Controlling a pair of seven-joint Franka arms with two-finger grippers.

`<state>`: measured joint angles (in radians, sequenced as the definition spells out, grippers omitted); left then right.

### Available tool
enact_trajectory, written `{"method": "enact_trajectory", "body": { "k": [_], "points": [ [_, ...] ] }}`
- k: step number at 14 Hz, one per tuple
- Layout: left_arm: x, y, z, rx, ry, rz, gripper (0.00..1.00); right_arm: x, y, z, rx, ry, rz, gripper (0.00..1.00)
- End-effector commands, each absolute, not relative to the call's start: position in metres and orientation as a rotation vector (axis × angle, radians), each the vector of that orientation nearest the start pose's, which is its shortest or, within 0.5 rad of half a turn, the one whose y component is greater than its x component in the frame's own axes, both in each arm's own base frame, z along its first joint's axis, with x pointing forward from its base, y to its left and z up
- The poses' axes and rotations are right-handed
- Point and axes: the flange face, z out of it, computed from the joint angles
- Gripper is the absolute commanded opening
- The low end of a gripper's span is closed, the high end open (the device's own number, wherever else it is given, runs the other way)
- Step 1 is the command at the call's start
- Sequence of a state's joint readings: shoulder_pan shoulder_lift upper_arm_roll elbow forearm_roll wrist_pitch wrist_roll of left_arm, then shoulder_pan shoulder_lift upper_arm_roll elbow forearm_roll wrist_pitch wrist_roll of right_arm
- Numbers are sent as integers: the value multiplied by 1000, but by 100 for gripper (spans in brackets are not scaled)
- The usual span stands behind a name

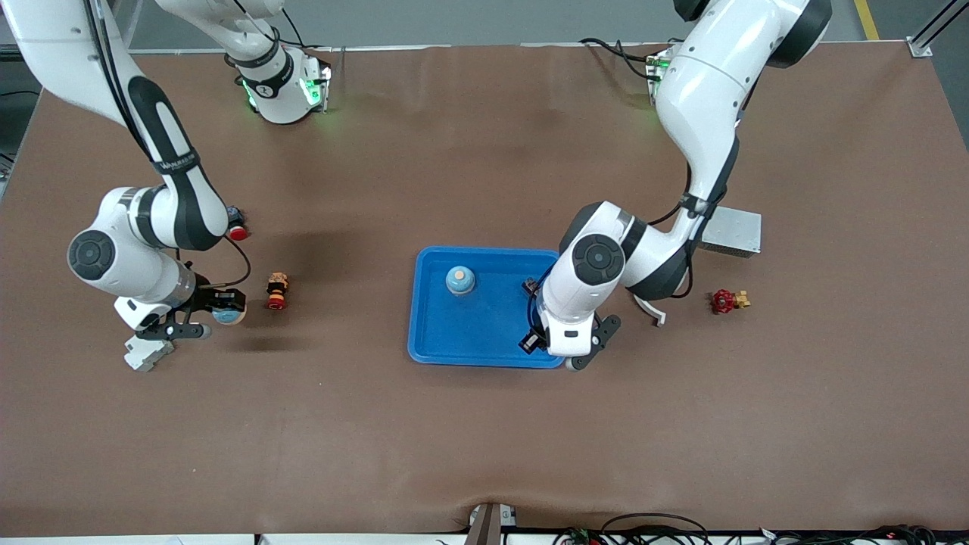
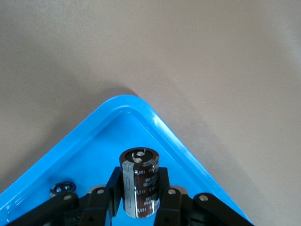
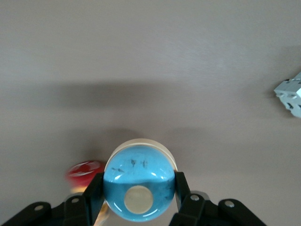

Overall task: Place electrolytic capacitor and blue bell in tray
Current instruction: 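Carry the bell and the capacitor to the blue tray and lower both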

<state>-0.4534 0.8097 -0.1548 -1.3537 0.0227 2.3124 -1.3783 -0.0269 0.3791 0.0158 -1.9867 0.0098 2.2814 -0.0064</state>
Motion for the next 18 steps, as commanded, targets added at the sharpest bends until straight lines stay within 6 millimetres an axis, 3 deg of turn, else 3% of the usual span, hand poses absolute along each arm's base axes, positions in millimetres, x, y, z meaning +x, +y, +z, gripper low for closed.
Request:
{"method": "enact_trajectory", "body": {
  "k": [1, 4, 7, 9, 12, 15, 16, 18],
  "points": [
    [632, -418, 244, -3047, -1303, -2, 0, 614, 46, 321, -3121, 130, 188, 0],
    [620, -431, 230, -3047, -1262, 15, 0, 614, 110, 353, -3130, 250, 195, 0],
    [610, -436, 210, -3029, -1233, 42, 0, 610, 173, 364, -3123, 365, 140, 0],
    [610, -436, 208, -3028, -1228, 43, 0, 608, 211, 376, -3107, 431, 87, 0],
    [608, -433, 195, -3013, -1204, 38, 0, 609, 259, 359, -3081, 506, 33, 0],
    [608, -431, 192, -3007, -1203, 38, 0, 610, 301, 329, -3050, 584, -12, 0],
    [609, -430, 191, -3007, -1203, 38, 0, 609, 324, 319, -3052, 607, -18, 0],
    [610, -428, 189, -3004, -1206, 38, 0, 620, 355, 293, -3039, 668, -16, 0]
  ]
}}
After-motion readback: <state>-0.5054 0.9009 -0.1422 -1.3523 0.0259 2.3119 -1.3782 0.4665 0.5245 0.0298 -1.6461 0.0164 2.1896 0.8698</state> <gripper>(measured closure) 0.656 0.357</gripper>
